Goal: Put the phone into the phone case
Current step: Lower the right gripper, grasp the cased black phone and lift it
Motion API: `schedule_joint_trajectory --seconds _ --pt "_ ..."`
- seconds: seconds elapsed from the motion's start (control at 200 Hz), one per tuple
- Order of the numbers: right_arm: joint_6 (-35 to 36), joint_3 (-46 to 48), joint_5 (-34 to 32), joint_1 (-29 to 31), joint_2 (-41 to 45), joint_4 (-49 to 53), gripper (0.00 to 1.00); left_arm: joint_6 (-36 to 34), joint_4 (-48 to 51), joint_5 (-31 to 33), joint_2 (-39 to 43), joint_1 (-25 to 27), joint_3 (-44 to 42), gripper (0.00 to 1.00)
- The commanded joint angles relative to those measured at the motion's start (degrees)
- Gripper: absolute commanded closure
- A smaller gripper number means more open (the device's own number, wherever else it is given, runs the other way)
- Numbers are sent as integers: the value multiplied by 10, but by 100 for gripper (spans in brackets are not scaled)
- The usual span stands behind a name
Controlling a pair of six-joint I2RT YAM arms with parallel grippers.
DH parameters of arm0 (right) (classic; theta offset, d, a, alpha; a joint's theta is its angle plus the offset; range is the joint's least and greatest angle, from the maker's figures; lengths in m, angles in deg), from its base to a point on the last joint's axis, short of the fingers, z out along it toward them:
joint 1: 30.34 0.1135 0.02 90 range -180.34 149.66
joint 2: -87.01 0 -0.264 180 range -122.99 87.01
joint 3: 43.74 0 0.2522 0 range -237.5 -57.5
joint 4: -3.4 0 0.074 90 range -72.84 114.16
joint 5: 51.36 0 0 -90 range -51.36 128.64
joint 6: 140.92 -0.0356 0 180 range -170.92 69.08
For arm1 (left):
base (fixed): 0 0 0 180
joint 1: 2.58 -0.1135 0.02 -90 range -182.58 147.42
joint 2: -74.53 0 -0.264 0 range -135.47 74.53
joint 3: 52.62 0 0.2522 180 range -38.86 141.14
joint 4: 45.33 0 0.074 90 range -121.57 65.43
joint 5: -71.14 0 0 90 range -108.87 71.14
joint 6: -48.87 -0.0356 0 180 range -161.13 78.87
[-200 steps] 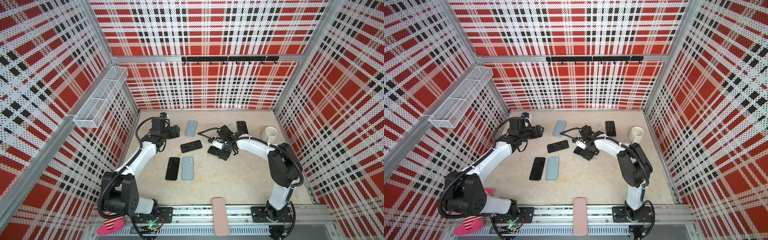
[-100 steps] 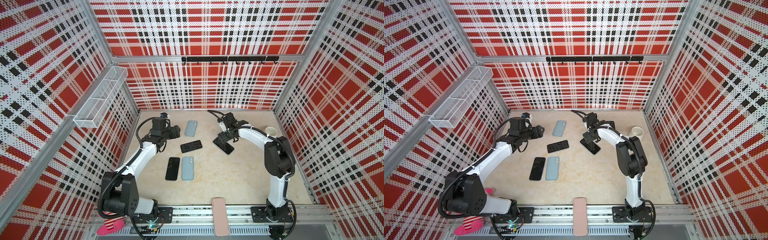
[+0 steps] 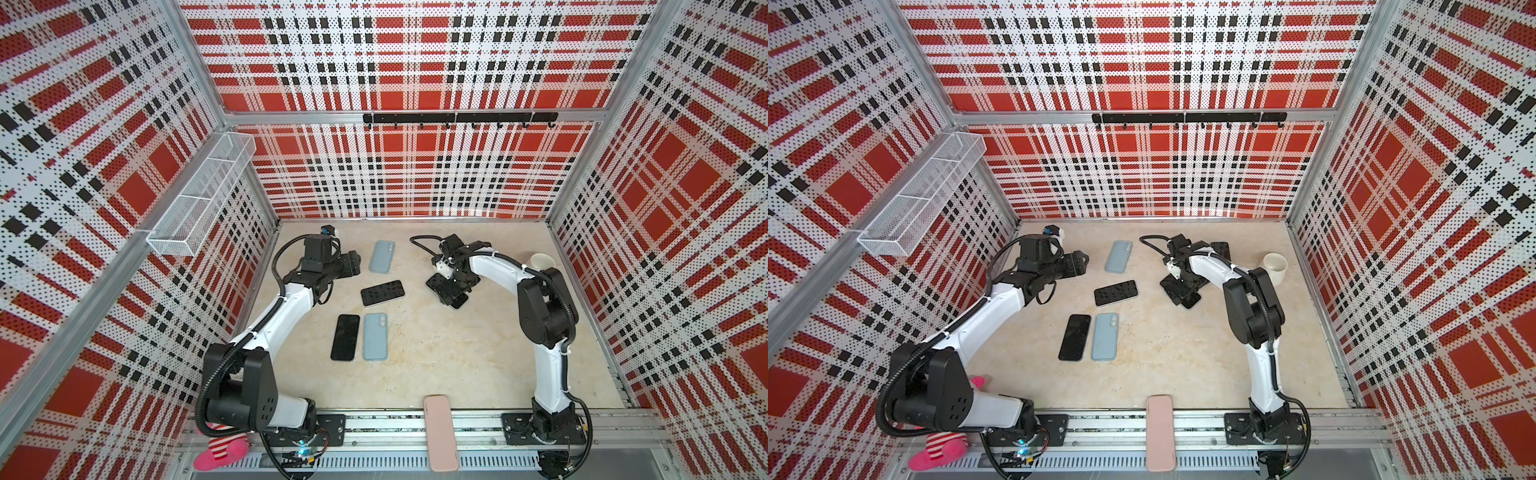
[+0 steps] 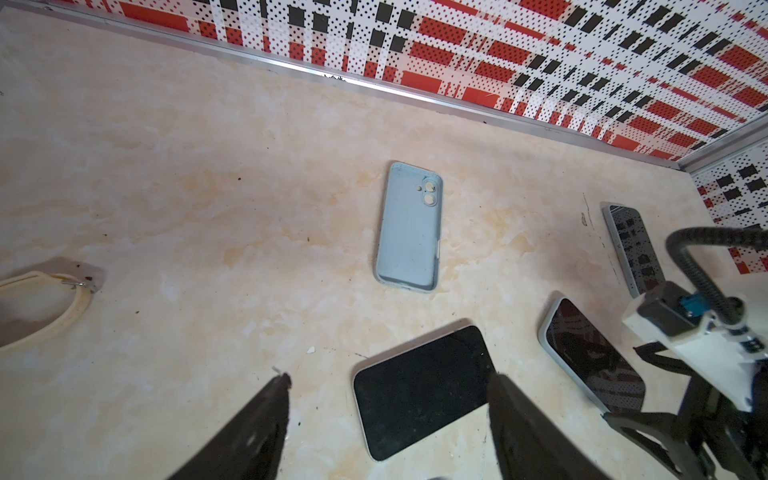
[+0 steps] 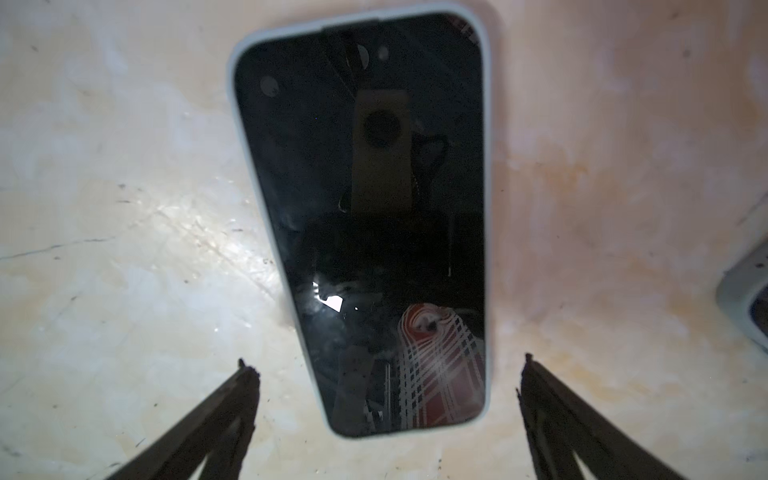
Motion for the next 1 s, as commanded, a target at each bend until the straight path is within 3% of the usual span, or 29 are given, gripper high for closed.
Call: schedule_joint_trajectory --seconds 0.0,0.205,0.411,0.636,0.997 --pt "33 -36 5 0 -30 36 0 -3 -12 0 3 0 -7 22" --pt "46 -67 12 -3 -78 64 1 -2 -12 0 4 -3 -7 22" --pt "29 -60 21 -3 -85 66 13 -1 -12 -5 4 -7 -7 22" --pt "-48 -34 -6 -2 -49 28 24 0 -12 -3 4 -8 -7 22" --pt "-172 -41 -40 -50 -36 -61 31 1 -12 -8 12 -9 -6 22"
